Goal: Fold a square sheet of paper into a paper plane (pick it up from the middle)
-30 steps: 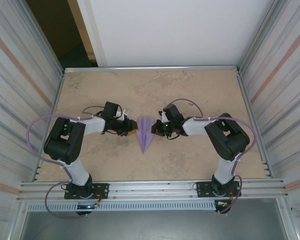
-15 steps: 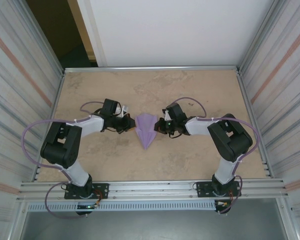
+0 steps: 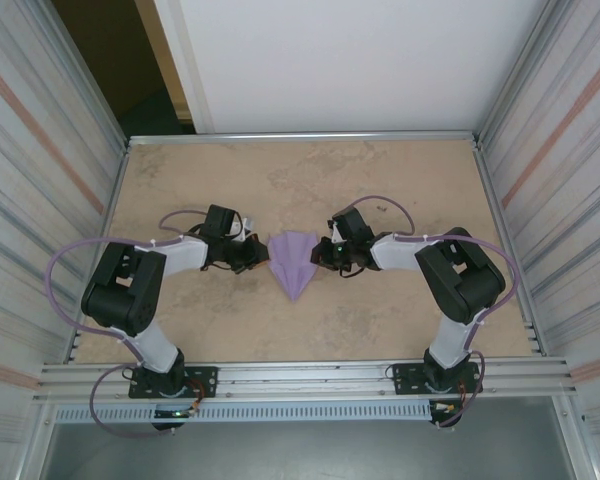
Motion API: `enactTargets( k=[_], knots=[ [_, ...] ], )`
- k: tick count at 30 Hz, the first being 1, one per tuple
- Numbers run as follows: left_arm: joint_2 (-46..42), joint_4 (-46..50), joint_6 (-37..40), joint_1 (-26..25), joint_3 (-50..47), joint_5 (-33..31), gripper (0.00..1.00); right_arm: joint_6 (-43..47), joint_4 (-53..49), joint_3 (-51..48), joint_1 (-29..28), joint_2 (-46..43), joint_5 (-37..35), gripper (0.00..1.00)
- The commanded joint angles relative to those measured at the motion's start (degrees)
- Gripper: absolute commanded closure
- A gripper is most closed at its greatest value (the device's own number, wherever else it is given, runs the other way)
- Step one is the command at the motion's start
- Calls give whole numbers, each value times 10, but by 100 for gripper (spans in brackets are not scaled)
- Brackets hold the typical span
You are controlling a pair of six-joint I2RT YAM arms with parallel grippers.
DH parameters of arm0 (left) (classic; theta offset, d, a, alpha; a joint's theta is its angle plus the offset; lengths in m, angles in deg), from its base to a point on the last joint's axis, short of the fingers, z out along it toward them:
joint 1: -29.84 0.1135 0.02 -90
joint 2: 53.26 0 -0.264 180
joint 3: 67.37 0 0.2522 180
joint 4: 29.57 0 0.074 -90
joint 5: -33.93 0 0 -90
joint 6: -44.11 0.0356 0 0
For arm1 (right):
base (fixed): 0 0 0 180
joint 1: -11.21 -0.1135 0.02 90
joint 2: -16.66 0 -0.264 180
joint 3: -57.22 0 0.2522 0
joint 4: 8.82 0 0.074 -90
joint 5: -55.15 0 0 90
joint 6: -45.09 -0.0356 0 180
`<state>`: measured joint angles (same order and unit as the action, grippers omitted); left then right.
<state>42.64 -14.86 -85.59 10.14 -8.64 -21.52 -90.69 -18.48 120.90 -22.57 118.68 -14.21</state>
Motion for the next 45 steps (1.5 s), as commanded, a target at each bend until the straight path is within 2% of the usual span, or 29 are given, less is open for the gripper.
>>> enactTargets(
  k=[1,4,6,14,23,34,39,45],
  knots=[
    [8,-11,-8,-3,-6,7,94,32,-63,28,-2,-28,-16,77],
    [6,-14,-10,-3,-6,9,94,56,-109,46,-12,-56,-40,63],
    [5,-15,-12,-4,-6,10,94,65,-131,55,-25,-65,-56,57],
    [4,-12,-16,-4,-7,9,94,30,-178,91,-108,-41,-114,47],
    [5,-13,-16,-4,-6,14,94,22,-170,149,-152,29,-88,47],
    [2,-12,-16,-4,-7,16,94,22,-236,216,-178,83,-139,46],
    [2,-11,-16,-4,-6,18,94,14,-254,219,-177,82,-165,50],
    [3,-8,-13,-4,-6,17,94,5,-262,216,-177,73,-187,59]
  ],
)
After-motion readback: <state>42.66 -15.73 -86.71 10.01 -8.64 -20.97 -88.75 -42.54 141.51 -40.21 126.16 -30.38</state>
